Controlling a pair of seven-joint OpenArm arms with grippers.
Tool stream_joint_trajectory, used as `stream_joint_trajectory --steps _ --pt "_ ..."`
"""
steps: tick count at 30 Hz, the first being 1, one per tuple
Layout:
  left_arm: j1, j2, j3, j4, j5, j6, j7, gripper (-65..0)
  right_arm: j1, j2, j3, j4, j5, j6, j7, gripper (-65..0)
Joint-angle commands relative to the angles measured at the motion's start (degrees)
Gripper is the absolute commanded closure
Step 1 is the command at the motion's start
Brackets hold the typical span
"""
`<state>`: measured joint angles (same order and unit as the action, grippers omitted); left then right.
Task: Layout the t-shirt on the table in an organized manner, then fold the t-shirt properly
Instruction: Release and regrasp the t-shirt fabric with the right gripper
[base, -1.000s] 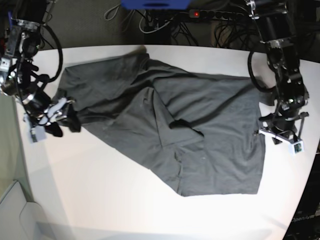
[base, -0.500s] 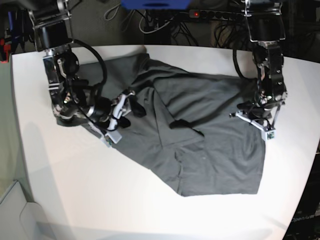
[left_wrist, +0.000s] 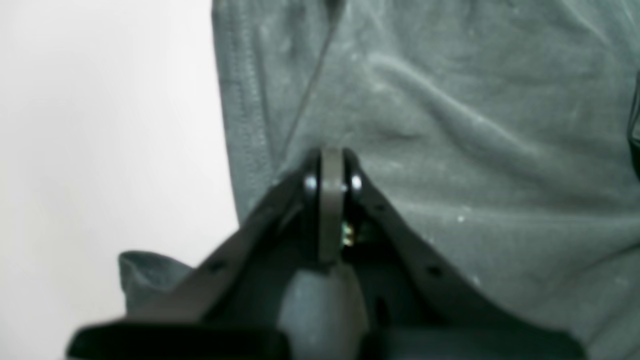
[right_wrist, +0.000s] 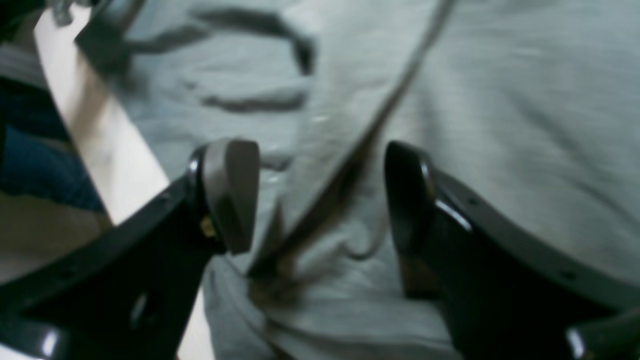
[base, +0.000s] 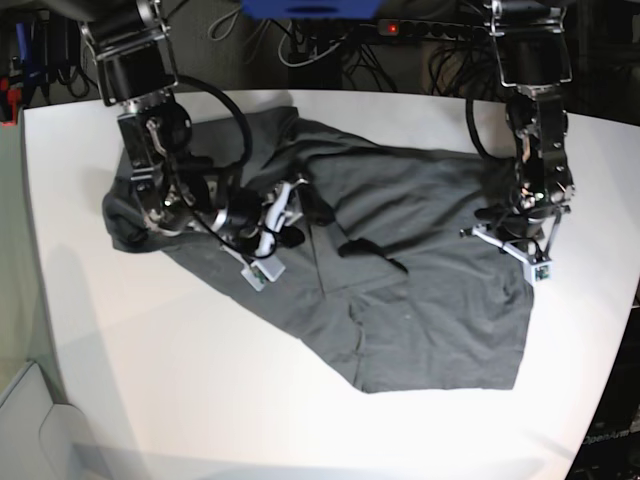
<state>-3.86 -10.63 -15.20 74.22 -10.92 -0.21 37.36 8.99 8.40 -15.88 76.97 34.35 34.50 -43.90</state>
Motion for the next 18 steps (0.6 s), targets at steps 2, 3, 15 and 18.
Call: stream_joint_trajectory --steps 2,3,15,18 --pt "-0.93 -0.58 -0.05 0.55 0.06 0.08 -0.40 -0.1 1.16 0.17 -0.69 0.70 1.04 0.36 1.13 -40.5" --pt "-0.93 -0.58 -0.05 0.55 0.06 0.08 -0.40 -0.1 1.16 0.17 -1.04 0.70 1.04 0.36 1.13 -40.5" --pt "-0.93 -0.66 -0.14 0.47 0.06 0.08 -0.49 -0.1 1.95 -1.33 -1.66 -8.27 1.04 0.27 3.59 -39.7" --pt "-0.85 -0.75 -0.14 0.47 0.06 0.08 -0.49 -0.1 2.30 -1.50 -1.66 -8.44 1.04 0.27 6.58 -33.1"
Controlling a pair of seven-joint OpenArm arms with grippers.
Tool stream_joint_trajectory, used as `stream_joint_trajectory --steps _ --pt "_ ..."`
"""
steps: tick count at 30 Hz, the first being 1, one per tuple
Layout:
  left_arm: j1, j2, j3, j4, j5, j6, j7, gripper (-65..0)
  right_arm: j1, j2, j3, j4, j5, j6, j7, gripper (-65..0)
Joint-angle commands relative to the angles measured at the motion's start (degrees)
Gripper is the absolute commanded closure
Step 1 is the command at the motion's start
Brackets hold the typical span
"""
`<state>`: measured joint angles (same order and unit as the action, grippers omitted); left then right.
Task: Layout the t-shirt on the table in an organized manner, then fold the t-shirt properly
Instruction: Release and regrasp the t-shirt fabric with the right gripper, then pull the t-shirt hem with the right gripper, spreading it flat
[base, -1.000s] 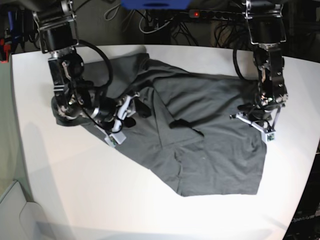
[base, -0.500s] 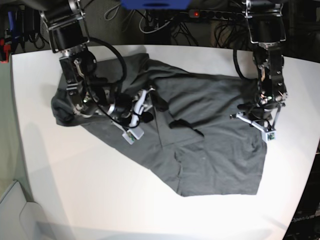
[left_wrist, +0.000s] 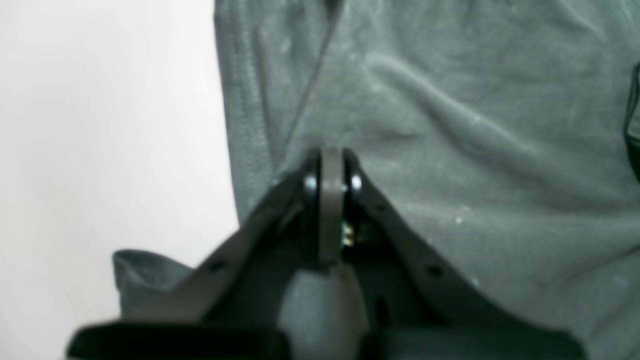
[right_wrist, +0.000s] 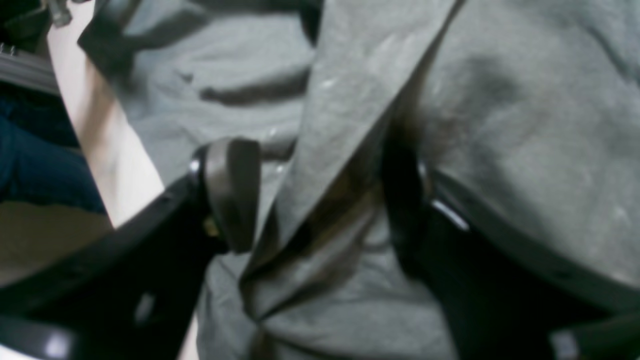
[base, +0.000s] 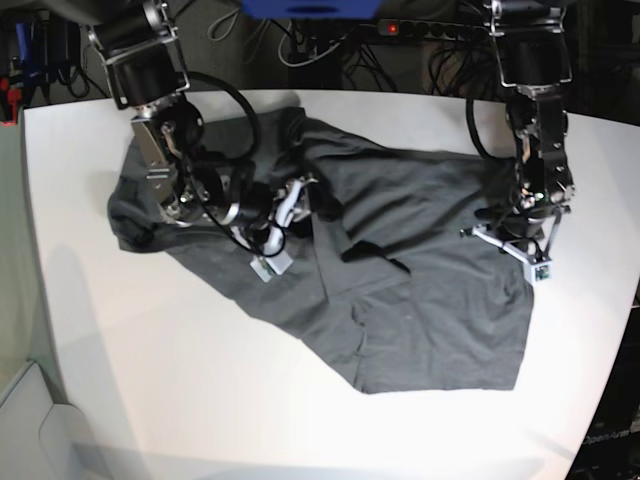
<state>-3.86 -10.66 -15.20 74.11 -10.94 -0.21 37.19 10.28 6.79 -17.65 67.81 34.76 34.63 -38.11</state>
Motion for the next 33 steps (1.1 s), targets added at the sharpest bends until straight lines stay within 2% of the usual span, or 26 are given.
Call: stream_joint_trajectory --steps 1,5,6,11,21,24,29,31,33 --pt "-0.85 -1.43 -0.14 0.58 0.08 0.08 -0.31 -0.1 1.10 0.11 0.11 0.72 0.62 0.14 0.88 -28.0" --pt "-0.76 -2.49 -0.23 0.58 0.08 0.08 -0.31 -0.1 3.21 0.11 0.11 0.45 0.62 0.14 0.79 -2.7" --pt "-0.67 -2.58 -0.23 0.58 0.08 0.08 -0.31 -0.1 3.56 0.11 0.11 0.45 0.62 0.14 0.79 0.0" --pt "0.30 -2.58 -0.23 0.58 0.08 -0.01 -0.31 -0.1 7.25 0.73 0.55 0.54 0.62 0.14 0.88 0.0" --pt "2.06 -2.66 -0.23 0.75 0.08 -0.01 -0.31 -0.1 19.47 7.06 0.73 0.54 0.62 0.14 0.70 0.0" --pt "2.58 -3.63 -0.31 0.93 0.08 -0.01 -0.31 -0.1 22.38 8.38 1.96 0.36 0.62 0.14 0.70 0.0" --pt "2.85 -3.63 -0.31 1.37 0.08 -0.01 -0.31 -0.1 29.76 8.55 5.91 -7.64 0.53 0.14 1.49 0.0" --pt "3.11 -3.72 -0.31 1.37 0.08 -0.01 -0.31 -0.1 33.01 9.43 5.91 -13.79 0.53 0.22 4.48 0.0" --pt "4.25 -3.72 -0.31 1.45 0.08 -0.01 -0.31 -0.1 35.65 9.52 5.74 -20.56 0.53 0.22 9.93 0.0"
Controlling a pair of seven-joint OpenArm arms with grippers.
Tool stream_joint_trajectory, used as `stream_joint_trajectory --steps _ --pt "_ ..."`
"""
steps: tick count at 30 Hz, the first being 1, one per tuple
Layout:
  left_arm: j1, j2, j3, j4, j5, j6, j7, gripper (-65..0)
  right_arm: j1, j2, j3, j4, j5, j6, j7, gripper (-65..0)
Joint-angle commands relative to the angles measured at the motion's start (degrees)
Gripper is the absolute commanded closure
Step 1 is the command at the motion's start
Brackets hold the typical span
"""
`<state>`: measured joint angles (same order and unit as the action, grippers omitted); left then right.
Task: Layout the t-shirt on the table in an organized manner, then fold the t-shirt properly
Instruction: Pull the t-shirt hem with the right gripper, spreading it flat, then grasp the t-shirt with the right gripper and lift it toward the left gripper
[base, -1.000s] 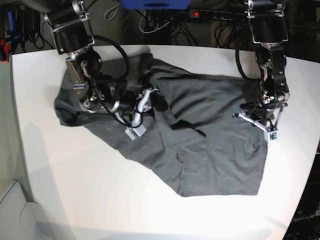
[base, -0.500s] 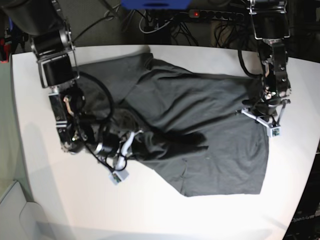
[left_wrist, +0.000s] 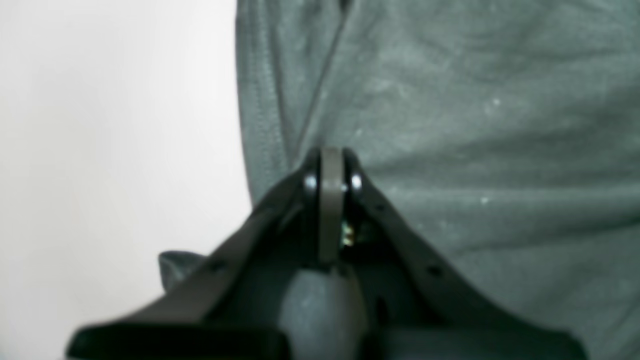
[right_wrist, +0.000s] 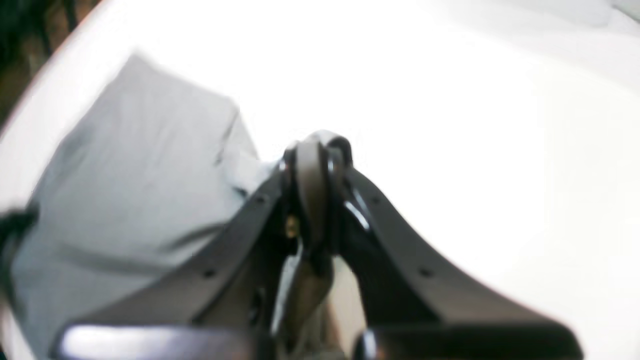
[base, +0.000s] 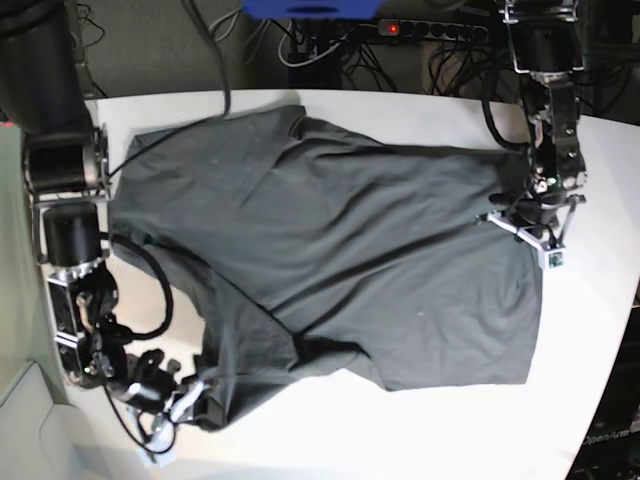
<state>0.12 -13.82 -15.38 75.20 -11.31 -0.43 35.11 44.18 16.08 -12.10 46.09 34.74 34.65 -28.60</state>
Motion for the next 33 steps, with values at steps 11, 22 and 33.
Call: stream_joint_trajectory --steps 11,22,33 --pt "1.59 -3.80 -3.39 1.15 0.28 0.21 1.77 -0.1 7.82 1.37 0.45 -12.90 0.64 0.20 10.80 -33.1" --pt "-1.75 -5.91 -6.91 1.15 0.01 0.12 1.77 -0.1 -11.44 4.19 3.44 4.86 2.49 0.20 -1.16 -47.5" --pt "-8.25 -6.18 -6.56 1.15 -0.16 0.12 2.29 -0.1 -34.38 1.64 11.35 27.19 2.05 0.20 -8.02 -47.5"
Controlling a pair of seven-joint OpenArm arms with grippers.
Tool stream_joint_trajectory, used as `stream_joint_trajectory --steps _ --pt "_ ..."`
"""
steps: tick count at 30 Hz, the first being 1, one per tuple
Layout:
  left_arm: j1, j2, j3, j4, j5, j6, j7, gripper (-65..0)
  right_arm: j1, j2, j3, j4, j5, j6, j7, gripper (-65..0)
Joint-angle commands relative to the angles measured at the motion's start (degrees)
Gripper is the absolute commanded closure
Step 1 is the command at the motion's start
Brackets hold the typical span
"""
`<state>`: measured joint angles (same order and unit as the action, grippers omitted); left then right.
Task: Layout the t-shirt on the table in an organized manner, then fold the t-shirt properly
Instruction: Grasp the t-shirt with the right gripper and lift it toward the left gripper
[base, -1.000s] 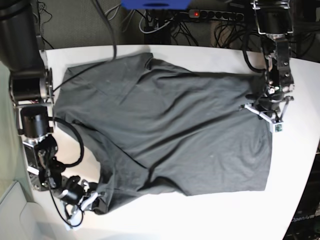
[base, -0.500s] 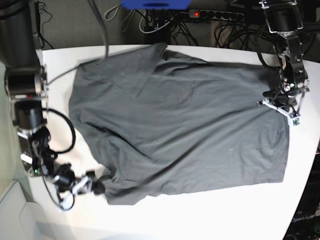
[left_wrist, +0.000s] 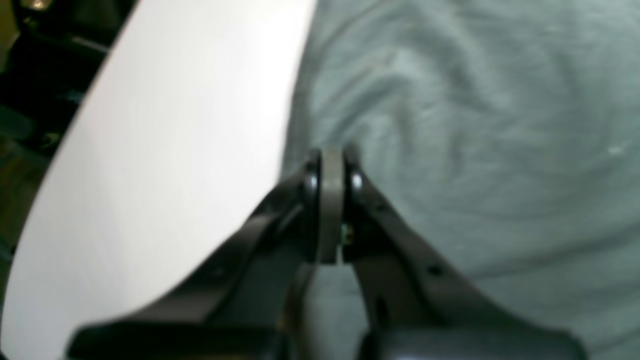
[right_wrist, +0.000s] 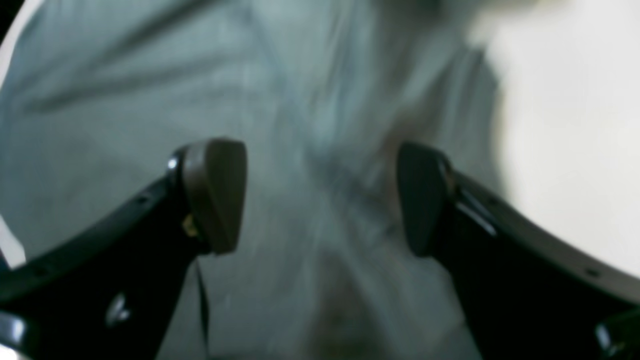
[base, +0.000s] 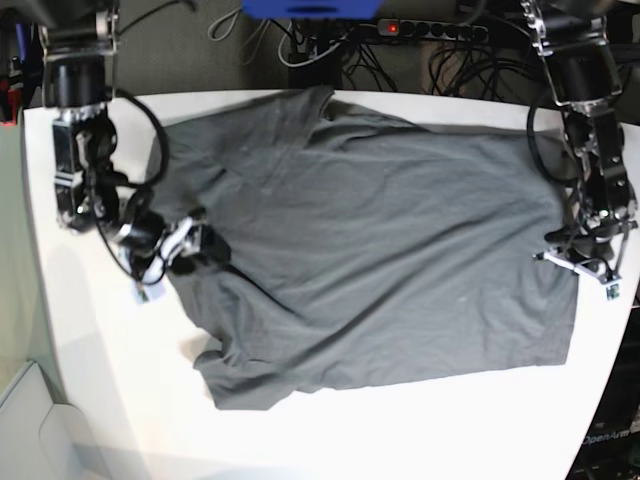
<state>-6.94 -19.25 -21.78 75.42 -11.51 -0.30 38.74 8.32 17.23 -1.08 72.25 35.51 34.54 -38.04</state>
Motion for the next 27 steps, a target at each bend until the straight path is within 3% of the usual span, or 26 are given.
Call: stream_joint_trajectory --steps 1,4,8,15,18,22,27 --pt "-1.72 0.74 -0.15 0.93 0.04 -0.01 -1.25 -0.1 0.34 0.39 0.33 1.03 1.28 0.31 1.43 -47.5" --pt "-3.13 4.17 -0.07 0.93 0.56 -0.01 -1.25 -0.1 -2.56 -0.57 0.07 1.38 1.28 0.31 1.43 -47.3" --pt "-4.36 8.12 0.02 0.93 0.65 -0.01 -1.25 -0.1 -4.23 -2.60 -0.10 1.03 1.20 0.31 1.43 -41.0" --pt "-3.92 11.29 5.30 0.93 0.12 -0.01 -1.25 -0.1 -3.96 -5.15 -6.17 -0.03 1.11 0.31 0.99 -9.8" --pt "-3.74 12.17 6.44 0.32 0.65 0.08 -1.42 -0.1 -3.79 -5.94 -9.86 -1.70 1.20 0.31 0.99 -1.5" --pt "-3.65 11.46 6.35 0.14 0.65 0.08 -1.69 -0.1 -4.23 -6.29 -12.85 -1.61 1.20 0.31 0.99 0.0" --pt "-2.60 8.12 6.35 0.06 0.30 0.08 -1.77 -0.1 -4.23 -6.11 -18.30 -1.35 1.28 0.31 0.99 0.0"
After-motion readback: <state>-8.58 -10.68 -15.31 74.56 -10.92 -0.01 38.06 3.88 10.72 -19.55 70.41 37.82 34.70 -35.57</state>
